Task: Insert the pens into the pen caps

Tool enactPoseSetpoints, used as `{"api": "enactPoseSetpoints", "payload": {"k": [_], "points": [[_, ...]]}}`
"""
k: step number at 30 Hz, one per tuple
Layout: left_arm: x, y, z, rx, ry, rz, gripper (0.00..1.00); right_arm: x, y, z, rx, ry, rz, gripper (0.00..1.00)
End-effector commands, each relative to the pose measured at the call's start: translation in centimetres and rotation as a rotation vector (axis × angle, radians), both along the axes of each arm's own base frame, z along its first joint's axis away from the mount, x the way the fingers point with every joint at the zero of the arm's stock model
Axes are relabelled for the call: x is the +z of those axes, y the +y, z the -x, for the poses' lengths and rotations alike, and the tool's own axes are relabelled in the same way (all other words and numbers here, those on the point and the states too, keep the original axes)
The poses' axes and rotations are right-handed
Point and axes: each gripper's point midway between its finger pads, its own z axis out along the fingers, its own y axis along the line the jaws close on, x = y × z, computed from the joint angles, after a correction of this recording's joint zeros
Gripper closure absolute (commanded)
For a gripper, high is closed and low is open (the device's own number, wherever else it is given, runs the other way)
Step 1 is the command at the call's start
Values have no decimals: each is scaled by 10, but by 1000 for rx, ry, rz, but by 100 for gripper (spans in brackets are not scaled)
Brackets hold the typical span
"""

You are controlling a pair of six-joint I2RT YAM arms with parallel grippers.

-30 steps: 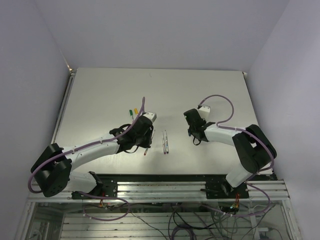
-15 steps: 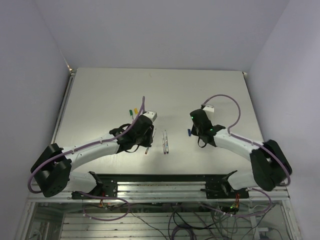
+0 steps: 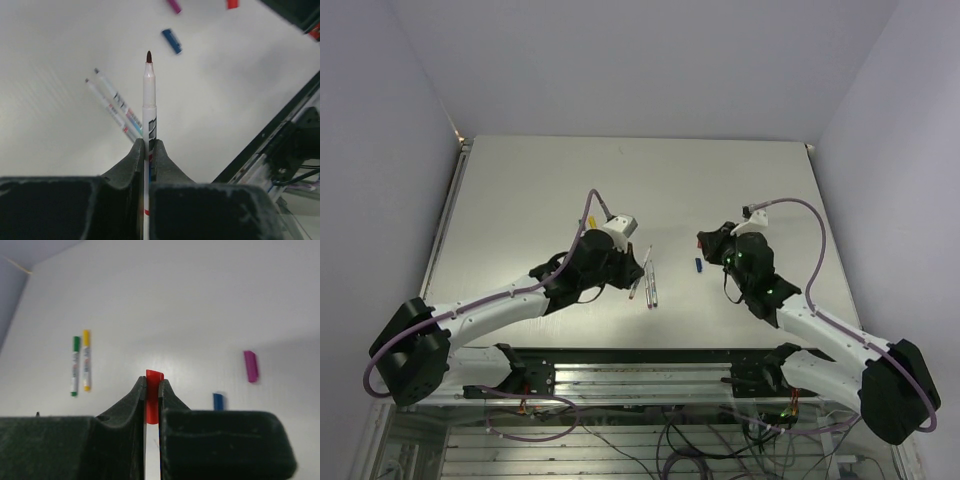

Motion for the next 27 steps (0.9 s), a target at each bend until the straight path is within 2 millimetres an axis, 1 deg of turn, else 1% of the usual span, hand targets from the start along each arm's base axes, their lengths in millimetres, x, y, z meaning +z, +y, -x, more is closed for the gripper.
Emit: {"api": "enactPoseSetpoints", "payload": {"k": [1, 3, 7, 10, 15, 19, 27], "points": [[43, -30, 1, -93, -90, 180, 93, 60, 24, -4, 108, -225, -141, 100], [54, -35, 2, -109, -116, 225, 93, 75, 27, -4, 128, -282, -176, 100], [67, -43, 4, -122, -123, 299, 93, 100, 33, 1, 164, -382, -240, 100], [70, -49, 7, -146, -108, 330, 93, 111, 35, 3, 178, -427, -288, 100], [82, -56, 12, -179, -113, 392, 93, 119, 40, 8, 213, -469, -347, 100], [90, -60, 14, -200, -115, 415, 93, 122, 45, 9, 230, -479, -387, 100], [92, -65, 16, -218, -104, 427, 93, 123, 52, 11, 262, -477, -462, 100]]}}
